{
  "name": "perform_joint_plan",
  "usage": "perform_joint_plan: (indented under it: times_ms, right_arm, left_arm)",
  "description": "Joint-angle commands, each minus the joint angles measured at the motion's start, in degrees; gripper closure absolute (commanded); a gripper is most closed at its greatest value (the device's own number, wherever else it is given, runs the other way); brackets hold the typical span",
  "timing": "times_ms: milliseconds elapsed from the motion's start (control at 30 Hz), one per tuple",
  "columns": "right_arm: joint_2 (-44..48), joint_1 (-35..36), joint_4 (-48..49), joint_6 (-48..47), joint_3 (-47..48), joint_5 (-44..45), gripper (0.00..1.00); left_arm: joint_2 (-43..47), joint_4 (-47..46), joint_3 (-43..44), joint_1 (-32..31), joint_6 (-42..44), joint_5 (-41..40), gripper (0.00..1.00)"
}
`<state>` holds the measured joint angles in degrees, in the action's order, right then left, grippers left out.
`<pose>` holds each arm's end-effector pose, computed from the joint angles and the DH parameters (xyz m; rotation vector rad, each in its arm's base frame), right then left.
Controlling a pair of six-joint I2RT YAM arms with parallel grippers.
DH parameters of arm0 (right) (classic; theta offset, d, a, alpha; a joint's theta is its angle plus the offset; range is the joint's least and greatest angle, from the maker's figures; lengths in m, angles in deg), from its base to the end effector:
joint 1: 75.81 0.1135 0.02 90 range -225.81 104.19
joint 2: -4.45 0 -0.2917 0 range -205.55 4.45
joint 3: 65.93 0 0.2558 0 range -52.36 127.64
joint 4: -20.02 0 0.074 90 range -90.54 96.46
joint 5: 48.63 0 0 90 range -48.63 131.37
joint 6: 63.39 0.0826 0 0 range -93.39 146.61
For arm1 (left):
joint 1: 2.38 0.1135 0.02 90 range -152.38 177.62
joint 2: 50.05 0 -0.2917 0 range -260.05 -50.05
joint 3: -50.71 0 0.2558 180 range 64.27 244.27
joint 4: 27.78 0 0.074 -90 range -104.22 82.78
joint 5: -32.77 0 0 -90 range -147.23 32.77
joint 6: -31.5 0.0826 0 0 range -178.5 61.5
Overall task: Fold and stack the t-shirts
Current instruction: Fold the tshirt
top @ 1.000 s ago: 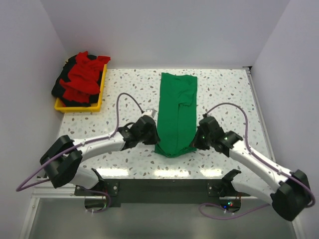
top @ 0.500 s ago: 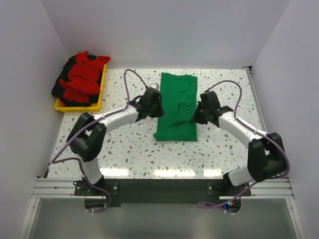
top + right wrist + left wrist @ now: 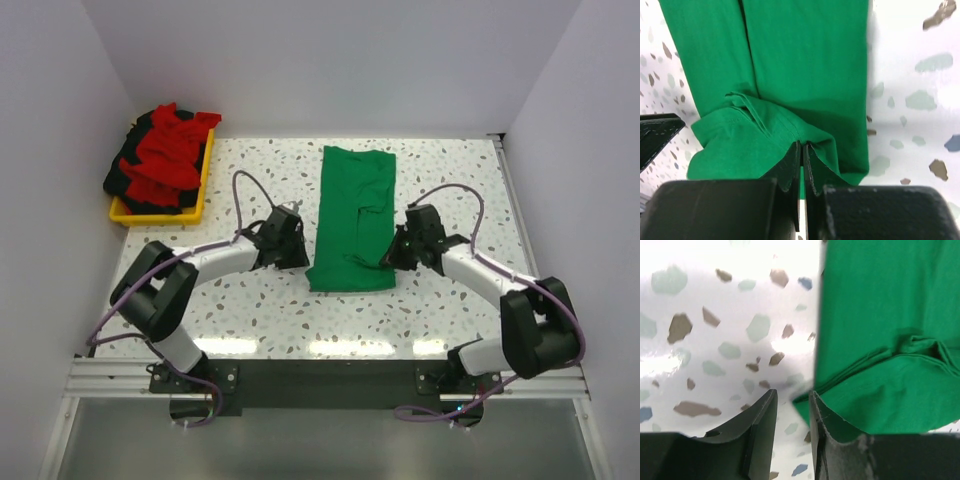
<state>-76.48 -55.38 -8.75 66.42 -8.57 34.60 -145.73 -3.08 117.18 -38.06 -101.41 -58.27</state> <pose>0.2813 0.1152 0.1757 0.3817 2.5437 0.5716 0.2969 -0.2113 0.1524 -0.1713 2.5895 -0.5172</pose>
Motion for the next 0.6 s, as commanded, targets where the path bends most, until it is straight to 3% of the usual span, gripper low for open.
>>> perform_joint_plan:
  times_ms: [0,233,567]
  right_arm:
    - [6.72,0.67,2.28,-0.35,-3.52,-2.81,1.0]
    - [17.28,2.51,-0.7,-0.09,-10.38,-4.31,1.0]
    - [25.81,7.6,-5.1,0.79,-17.42,-4.49,1.0]
  left_arm:
    - [4.88,-4.19,-3.5,0.17,-1.55,2.18,0.63]
    - [8.22,-7.26,-10.27,0.17,-2.44,5.52,0.58]
    - [10.42,-13.77,-13.09,0.17,-2.61,11.32,0.53]
